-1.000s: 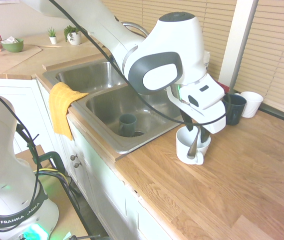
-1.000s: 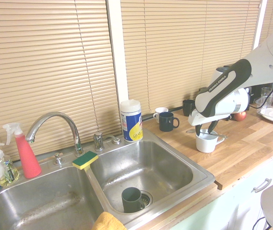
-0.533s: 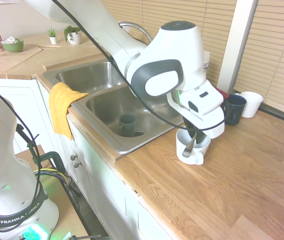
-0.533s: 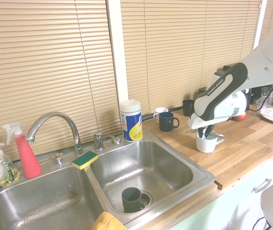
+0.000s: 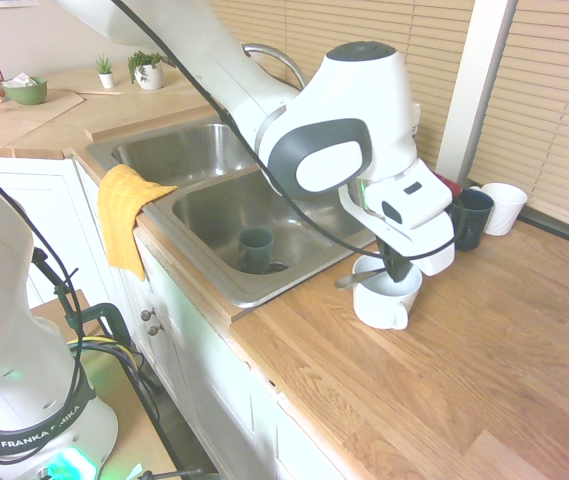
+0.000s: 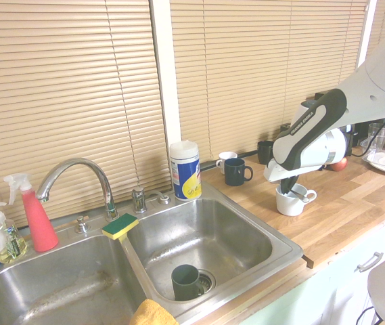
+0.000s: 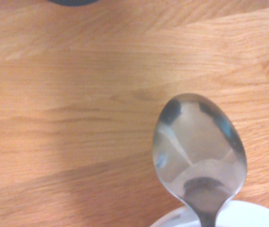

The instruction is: Put the spoon into the sink

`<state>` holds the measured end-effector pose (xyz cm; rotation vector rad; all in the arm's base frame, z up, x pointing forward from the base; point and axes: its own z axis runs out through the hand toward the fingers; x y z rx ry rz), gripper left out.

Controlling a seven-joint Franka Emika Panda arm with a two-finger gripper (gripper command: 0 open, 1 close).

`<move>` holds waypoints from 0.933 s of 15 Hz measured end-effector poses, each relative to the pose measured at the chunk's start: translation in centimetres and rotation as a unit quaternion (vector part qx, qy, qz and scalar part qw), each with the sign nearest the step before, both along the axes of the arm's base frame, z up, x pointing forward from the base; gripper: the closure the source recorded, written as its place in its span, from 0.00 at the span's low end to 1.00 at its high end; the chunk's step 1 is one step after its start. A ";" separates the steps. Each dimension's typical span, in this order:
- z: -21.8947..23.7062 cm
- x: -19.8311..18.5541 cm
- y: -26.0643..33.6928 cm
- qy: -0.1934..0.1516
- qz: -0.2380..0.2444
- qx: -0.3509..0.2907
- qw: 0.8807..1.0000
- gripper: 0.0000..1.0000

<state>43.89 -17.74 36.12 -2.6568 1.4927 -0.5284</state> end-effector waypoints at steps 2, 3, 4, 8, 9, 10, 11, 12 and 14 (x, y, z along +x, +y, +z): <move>0.3 0.0 0.1 -0.003 0.000 0.000 1.000 1.00; 0.4 0.0 0.1 -0.004 0.000 -0.001 1.000 1.00; 0.6 0.0 0.1 -0.006 0.000 -0.001 1.000 1.00; 2.6 -0.1 0.7 -0.019 0.001 -0.008 1.000 1.00; 3.7 0.0 1.7 -0.024 0.005 -0.014 1.000 1.00; 4.7 0.1 3.0 -0.027 0.009 -0.021 0.999 1.00; 5.6 0.2 4.9 -0.027 0.018 -0.031 0.999 1.00; 6.2 0.5 7.2 -0.027 0.029 -0.042 0.998 1.00; 5.9 1.3 12.7 -0.020 0.050 -0.065 0.996 1.00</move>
